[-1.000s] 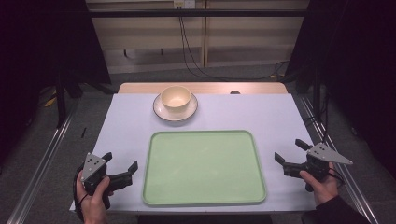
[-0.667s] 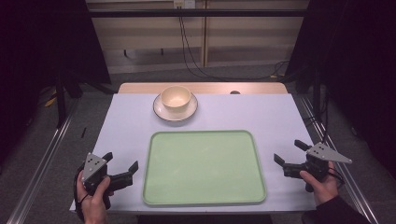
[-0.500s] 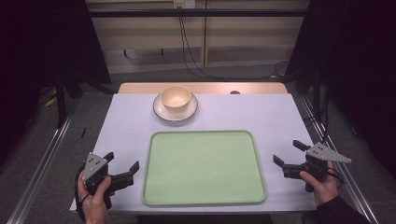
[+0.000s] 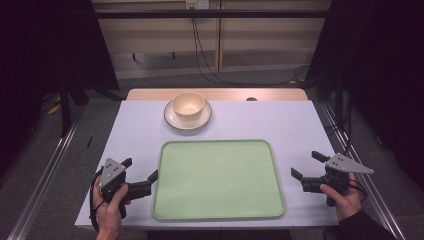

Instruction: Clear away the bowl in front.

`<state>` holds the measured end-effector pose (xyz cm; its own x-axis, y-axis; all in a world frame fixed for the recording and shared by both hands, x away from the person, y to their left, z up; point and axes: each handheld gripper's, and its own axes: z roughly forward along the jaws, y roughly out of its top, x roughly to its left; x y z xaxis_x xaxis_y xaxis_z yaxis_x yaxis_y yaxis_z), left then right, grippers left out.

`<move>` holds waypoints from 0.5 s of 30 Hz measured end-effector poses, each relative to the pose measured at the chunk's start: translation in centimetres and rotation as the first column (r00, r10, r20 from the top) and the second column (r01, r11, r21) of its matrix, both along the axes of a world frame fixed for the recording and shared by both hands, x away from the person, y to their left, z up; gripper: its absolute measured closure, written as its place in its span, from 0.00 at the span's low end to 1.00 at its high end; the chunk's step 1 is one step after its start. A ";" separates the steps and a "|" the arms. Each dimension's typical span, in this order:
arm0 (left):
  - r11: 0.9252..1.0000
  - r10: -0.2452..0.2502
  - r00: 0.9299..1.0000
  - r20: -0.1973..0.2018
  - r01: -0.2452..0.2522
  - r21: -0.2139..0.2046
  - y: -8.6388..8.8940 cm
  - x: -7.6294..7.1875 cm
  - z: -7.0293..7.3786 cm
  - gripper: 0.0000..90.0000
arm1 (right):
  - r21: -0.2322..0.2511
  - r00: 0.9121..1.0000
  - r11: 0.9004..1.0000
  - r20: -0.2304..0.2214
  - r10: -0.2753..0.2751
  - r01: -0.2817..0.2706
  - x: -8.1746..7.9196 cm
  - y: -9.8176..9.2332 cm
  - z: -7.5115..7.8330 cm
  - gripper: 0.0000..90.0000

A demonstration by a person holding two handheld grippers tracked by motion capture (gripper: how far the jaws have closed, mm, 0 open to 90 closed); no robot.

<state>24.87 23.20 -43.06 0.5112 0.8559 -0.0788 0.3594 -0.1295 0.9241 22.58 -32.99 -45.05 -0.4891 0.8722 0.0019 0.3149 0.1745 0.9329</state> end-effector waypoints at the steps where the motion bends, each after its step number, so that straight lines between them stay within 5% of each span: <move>1: 1.000 -0.007 1.000 0.003 0.007 -0.002 -0.1 0.2 0.1 0.03 | 0.000 1.000 1.000 0.000 0.000 0.000 0.0 0.0 0.0 0.04; 10: 0.998 -0.041 0.999 0.008 0.041 0.037 -1.0 2.3 0.4 0.03 | -0.003 1.000 1.000 -0.004 0.007 -0.007 0.0 0.1 -0.1 0.04; 15: 0.999 -0.040 0.999 0.016 0.039 0.024 -1.4 3.2 0.8 0.03 | 0.001 1.000 1.000 -0.006 0.008 -0.008 0.0 0.0 0.0 0.04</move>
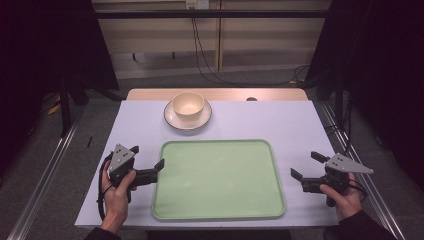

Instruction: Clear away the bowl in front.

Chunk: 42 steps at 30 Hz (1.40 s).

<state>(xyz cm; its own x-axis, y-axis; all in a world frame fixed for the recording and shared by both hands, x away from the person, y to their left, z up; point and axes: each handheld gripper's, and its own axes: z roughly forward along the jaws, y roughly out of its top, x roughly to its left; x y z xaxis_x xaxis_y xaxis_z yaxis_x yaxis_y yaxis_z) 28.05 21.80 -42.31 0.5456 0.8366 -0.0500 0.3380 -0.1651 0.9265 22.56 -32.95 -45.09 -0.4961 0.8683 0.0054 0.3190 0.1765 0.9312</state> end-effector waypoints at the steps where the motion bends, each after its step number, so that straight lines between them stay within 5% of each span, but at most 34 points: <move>1: 1.000 -0.009 1.000 0.001 0.009 0.003 0.1 0.2 0.1 0.03 | 0.001 1.000 1.000 -0.001 0.001 -0.001 0.0 0.0 0.0 0.04; 13: 0.999 -0.045 0.999 -0.007 0.045 0.019 -0.8 2.9 -0.2 0.04 | 0.010 1.000 1.000 0.000 0.001 -0.001 0.0 0.0 0.0 0.04; 34: 0.999 -0.031 0.999 -0.011 0.032 0.031 -0.8 7.5 0.7 0.04 | 0.024 1.000 1.000 -0.009 0.014 -0.013 0.1 0.0 0.0 0.04; 36: 0.999 -0.028 1.000 -0.004 0.028 0.024 -0.9 7.7 0.8 0.04 | 0.023 1.000 1.000 -0.008 0.012 -0.012 0.1 0.0 0.0 0.04; 37: 1.000 -0.011 1.000 -0.006 0.010 -0.023 -1.1 8.3 0.7 0.04 | 0.029 1.000 1.000 -0.009 0.011 -0.011 0.1 0.0 0.0 0.04; 38: 1.000 -0.011 1.000 -0.008 0.011 0.009 -1.1 8.6 0.8 0.04 | 0.030 1.000 0.999 -0.009 0.011 -0.011 0.1 0.0 0.0 0.04; 42: 0.999 -0.023 1.000 -0.003 0.023 0.026 -1.6 9.7 0.8 0.05 | 0.028 1.000 1.000 -0.001 0.011 -0.011 0.1 0.0 0.0 0.04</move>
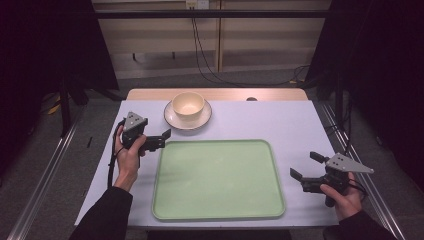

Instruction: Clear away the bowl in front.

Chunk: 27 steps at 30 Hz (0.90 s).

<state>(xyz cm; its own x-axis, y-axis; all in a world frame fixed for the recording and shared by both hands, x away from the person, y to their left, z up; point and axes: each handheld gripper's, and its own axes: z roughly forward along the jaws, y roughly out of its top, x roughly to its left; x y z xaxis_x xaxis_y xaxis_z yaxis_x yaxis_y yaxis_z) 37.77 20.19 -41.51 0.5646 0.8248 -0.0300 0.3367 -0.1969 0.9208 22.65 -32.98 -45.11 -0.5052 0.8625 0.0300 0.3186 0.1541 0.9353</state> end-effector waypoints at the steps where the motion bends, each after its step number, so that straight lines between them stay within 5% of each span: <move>1: 1.000 -0.002 1.000 -0.006 0.002 0.010 0.0 0.3 0.1 0.05 | 0.001 1.000 1.000 0.000 0.000 0.000 0.0 0.0 0.0 0.04; 5: 1.000 0.007 1.000 0.013 -0.007 0.016 -0.4 1.3 0.2 0.04 | -0.001 1.000 1.000 0.004 0.012 -0.012 0.0 0.0 0.0 0.04; 17: 1.000 0.009 0.999 -0.044 -0.008 0.020 -1.2 4.4 0.7 0.06 | -0.017 1.000 1.000 0.021 0.009 -0.009 -0.1 0.0 -0.1 0.04; 27: 0.993 0.097 0.994 -0.057 -0.092 0.075 -1.9 7.1 0.6 0.08 | -0.011 1.000 1.000 0.021 0.011 -0.010 -0.1 0.0 0.0 0.04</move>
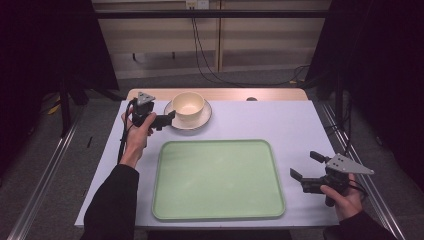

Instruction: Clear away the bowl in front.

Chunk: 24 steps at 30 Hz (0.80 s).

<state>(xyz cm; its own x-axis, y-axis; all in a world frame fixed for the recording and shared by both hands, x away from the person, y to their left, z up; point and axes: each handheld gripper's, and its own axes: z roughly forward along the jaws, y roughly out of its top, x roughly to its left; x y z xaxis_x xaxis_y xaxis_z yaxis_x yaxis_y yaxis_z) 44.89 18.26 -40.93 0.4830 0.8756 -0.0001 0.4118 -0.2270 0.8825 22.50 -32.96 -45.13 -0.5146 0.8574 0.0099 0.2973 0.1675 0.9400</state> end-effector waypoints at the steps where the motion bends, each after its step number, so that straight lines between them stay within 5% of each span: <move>1: 1.000 0.010 1.000 -0.004 -0.010 0.002 0.0 0.3 0.0 0.10 | -0.002 1.000 1.000 0.001 -0.001 0.001 0.0 0.0 0.0 0.04; 11: 0.999 0.045 0.999 -0.016 -0.046 -0.015 -0.2 2.3 -0.4 0.13 | 0.001 1.000 1.000 0.007 0.006 -0.006 0.0 0.0 0.0 0.04; 24: 0.997 0.021 0.994 -0.105 -0.013 0.070 -2.5 5.4 -1.3 0.18 | 0.000 1.000 1.000 0.011 0.012 -0.012 0.0 0.0 0.0 0.04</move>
<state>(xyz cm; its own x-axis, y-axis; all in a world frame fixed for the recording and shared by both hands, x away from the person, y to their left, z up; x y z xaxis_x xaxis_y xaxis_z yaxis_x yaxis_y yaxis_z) 50.28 15.73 -42.19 0.4685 0.8834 0.0104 0.5060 -0.2780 0.8165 22.51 -32.95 -45.16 -0.5253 0.8509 0.0038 0.2844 0.1714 0.9433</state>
